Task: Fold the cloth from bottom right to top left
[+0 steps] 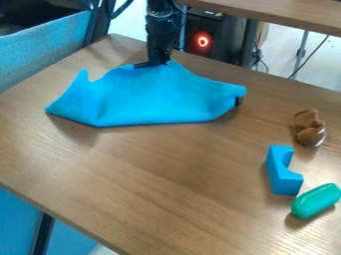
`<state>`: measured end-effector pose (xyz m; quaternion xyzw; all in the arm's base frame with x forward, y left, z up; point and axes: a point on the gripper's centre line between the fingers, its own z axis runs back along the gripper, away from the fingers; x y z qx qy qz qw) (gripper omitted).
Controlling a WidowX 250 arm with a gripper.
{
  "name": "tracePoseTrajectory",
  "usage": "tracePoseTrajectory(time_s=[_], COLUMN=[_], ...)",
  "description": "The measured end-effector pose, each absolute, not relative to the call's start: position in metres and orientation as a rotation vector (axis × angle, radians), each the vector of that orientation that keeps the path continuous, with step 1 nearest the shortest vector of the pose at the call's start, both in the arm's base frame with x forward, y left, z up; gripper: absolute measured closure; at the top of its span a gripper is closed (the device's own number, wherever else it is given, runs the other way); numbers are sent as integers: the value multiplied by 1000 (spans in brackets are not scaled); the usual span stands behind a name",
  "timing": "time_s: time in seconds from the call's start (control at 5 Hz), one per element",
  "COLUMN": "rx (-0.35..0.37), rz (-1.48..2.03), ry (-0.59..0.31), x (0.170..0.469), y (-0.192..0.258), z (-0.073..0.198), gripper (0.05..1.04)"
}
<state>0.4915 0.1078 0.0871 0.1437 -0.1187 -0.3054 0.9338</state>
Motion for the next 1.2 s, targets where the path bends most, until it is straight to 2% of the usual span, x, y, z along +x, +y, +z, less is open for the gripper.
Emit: tracePoseTrajectory(time_s=[0.2,0.4,0.6,0.8,1.0,1.2], rx=[307,307,306,272,263,149], rz=[-611,-607,-579,-566,-552,-509], ry=[-256,-255,-277,-294,-281,-320], x=[500,507,512,511,508,503], y=[114,118,120,124,128,129], z=[91,86,89,92,98,95], gripper=[1018,891,647,372,102,83])
